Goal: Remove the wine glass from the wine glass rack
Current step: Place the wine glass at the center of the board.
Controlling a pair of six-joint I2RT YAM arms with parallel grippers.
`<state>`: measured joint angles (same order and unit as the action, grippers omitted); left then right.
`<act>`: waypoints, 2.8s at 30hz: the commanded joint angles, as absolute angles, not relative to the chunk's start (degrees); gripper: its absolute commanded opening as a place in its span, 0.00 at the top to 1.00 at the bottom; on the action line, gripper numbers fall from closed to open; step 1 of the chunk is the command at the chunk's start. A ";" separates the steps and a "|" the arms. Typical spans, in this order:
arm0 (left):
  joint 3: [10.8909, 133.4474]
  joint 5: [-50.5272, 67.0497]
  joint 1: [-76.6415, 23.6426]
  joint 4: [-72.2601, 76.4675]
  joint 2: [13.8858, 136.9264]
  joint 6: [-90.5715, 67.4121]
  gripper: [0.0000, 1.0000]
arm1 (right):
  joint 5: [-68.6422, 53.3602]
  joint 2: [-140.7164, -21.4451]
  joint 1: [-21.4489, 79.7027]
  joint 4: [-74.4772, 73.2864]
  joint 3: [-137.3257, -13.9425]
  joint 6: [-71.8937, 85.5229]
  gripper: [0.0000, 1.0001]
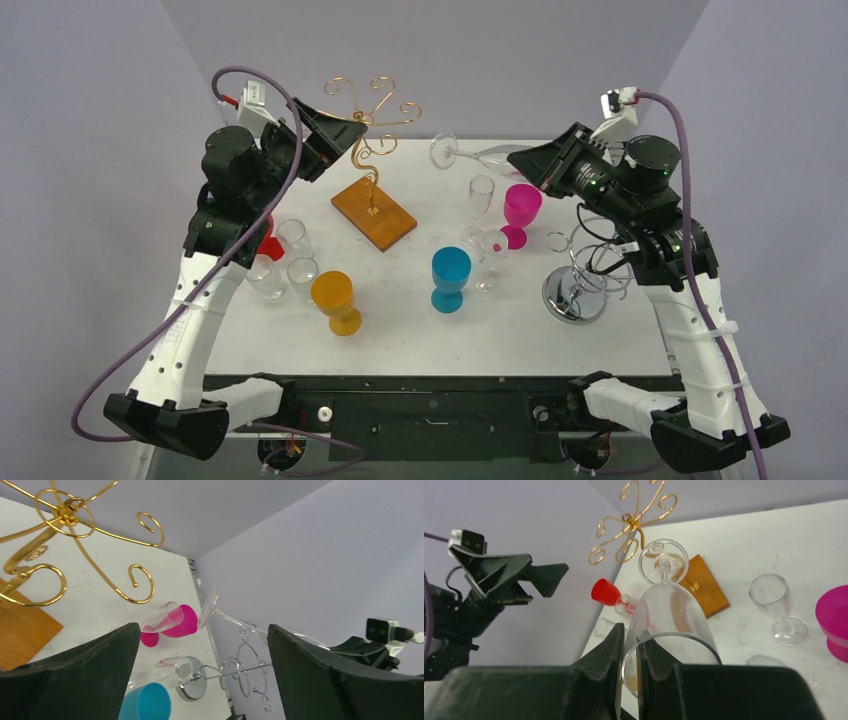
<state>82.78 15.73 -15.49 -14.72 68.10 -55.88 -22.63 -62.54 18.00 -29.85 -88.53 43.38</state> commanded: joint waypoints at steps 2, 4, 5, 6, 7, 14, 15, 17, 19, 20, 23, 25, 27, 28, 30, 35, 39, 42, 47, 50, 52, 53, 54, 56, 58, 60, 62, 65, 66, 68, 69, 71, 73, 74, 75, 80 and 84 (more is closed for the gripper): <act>87.07 12.94 -15.21 -21.62 64.94 -45.78 0.04 | -15.27 -66.36 25.86 -46.14 -96.91 36.15 1.00; 87.03 13.06 -15.21 -22.78 64.04 -44.75 0.04 | -13.20 -67.84 28.90 -48.88 -98.85 35.35 1.00; 86.95 13.04 -15.21 -23.04 63.88 -44.17 0.04 | -12.49 -68.86 31.20 -49.58 -100.08 34.90 1.00; 86.89 12.95 -15.23 -23.51 63.54 -43.92 0.04 | -11.19 -69.37 32.39 -50.82 -100.62 34.76 1.00; 86.85 12.88 -15.26 -23.67 63.37 -43.52 0.04 | -10.56 -70.52 34.49 -51.43 -101.97 34.44 1.00; 87.18 12.81 -15.04 -25.10 62.33 -41.71 0.04 | -6.14 -77.50 43.10 -57.00 -108.70 32.83 1.00; 87.19 12.69 -15.04 -25.12 62.32 -41.55 0.04 | -5.88 -79.16 44.57 -58.00 -109.28 32.44 1.00; 87.19 12.64 -14.98 -25.21 62.17 -41.29 0.04 | -4.36 -81.70 46.44 -59.60 -111.04 31.76 1.00; 87.19 12.59 -14.91 -25.35 62.08 -40.97 0.04 | -3.74 -84.48 47.92 -61.04 -112.81 31.02 1.00; 87.17 12.62 -14.87 -25.45 61.97 -40.72 0.04 | -3.54 -86.23 48.65 -61.41 -113.79 30.54 1.00; 87.37 12.49 -14.70 -25.88 61.90 -39.91 0.04 | -2.82 -89.81 50.02 -63.10 -115.53 29.58 1.00; 87.55 12.23 -14.49 -26.37 61.78 -39.19 0.04 | -2.20 -92.44 50.94 -64.14 -116.87 28.94 1.00; 87.62 12.01 -14.25 -27.19 61.67 -38.48 0.04 | -1.82 -94.61 51.64 -64.78 -117.76 28.37 1.00; 87.62 11.94 -14.20 -27.39 61.60 -37.99 0.04 | -1.79 -96.03 52.02 -64.96 -117.90 27.94 1.00; 87.56 11.41 -13.97 -28.00 61.29 -37.30 0.04 | -1.71 -98.04 52.47 -65.46 -118.35 27.54 1.00; 87.78 10.53 -13.13 -29.07 60.68 -36.39 0.04 | -2.01 -103.22 53.47 -65.98 -120.11 26.70 1.00; 88.19 11.12 -12.96 -29.80 61.18 -36.01 0.04 | -1.86 -106.00 53.85 -66.36 -121.17 26.22 1.00; 88.01 10.85 -12.76 -29.98 61.01 -35.76 0.04 | -1.44 -108.21 53.90 -66.91 -121.65 25.83 1.00; 88.32 10.36 -12.51 -30.56 60.75 -35.45 0.04 | -1.61 -110.69 54.04 -66.99 -121.81 25.34 1.00; 88.70 9.68 -12.40 -31.02 60.61 -35.21 0.04 | -1.75 -111.56 54.18 -66.87 -121.86 25.11 1.00; 88.84 9.21 -12.37 -31.32 60.52 -34.93 0.04 | -1.71 -112.13 54.20 -66.84 -121.94 25.05 1.00; 88.85 8.98 -12.38 -31.44 60.50 -34.70 0.04 | -1.68 -112.43 54.27 -66.82 -121.97 24.94 1.00; 88.86 8.89 -12.39 -31.70 60.37 -34.62 0.04 | -1.68 -112.64 54.37 -66.80 -121.99 24.91 1.00; 88.86 8.60 -12.36 -31.90 60.26 -34.40 0.04 | -1.42 -113.08 54.50 -66.93 -122.15 24.90 1.00; 88.86 8.51 -12.38 -32.05 60.19 -34.29 0.04 | -0.96 -113.50 54.71 -67.23 -122.45 24.80 1.00; 88.93 8.49 -12.39 -32.03 60.20 -34.19 0.04 | -0.69 -114.14 54.88 -67.51 -122.68 24.74 1.00; 88.90 8.47 -12.38 -32.00 60.09 -34.17 0.04 | -0.44 -114.65 55.07 -67.81 -122.91 24.59 1.00; 88.79 8.44 -12.34 -32.01 60.09 -34.14 0.04 | -0.18 -114.83 55.37 -68.15 -123.22 24.54 1.00; 88.73 8.48 -12.36 -32.06 60.07 -34.11 0.04 | -0.18 -114.80 55.44 -68.18 -123.31 24.53 0.99; 88.50 8.52 -12.35 -32.00 60.11 -34.17 0.04 | -0.18 -114.79 55.52 -68.27 -123.68 24.64 0.95; 88.46 8.57 -12.38 -31.99 60.11 -34.14 0.04 | -0.18 -114.79 55.58 -68.39 -124.02 24.58 0.91; 88.35 8.72 -12.38 -31.84 60.12 -34.16 0.04 | -0.18 -114.72 55.72 -68.64 -124.68 24.68 0.83; 88.38 8.77 -12.35 -31.84 60.11 -34.24 0.04 | 1.24 -114.69 55.95 -68.99 -125.32 24.68 0.77; 88.41 8.81 -12.37 -31.83 60.11 -34.27 0.04 | 1.50 -114.63 56.01 -69.13 -125.50 24.69 0.75; 88.41 8.80 -12.39 -31.84 60.12 -34.23 0.04 | 1.58 -114.58 56.06 -69.25 -125.90 24.67 0.72; 88.34 9.08 -12.39 -31.60 60.13 -34.42 0.04 | 2.12 -113.95 56.44 -69.77 -126.70 24.77 0.66; 88.20 9.29 -12.38 -31.43 60.23 -34.61 0.04 | 2.12 -113.10 56.58 -69.68 -127.31 25.07 0.64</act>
<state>86.19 9.17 -12.64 -32.47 61.08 -35.29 0.14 -115.18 55.99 -69.28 -124.55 24.84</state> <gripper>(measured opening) 0.965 0.350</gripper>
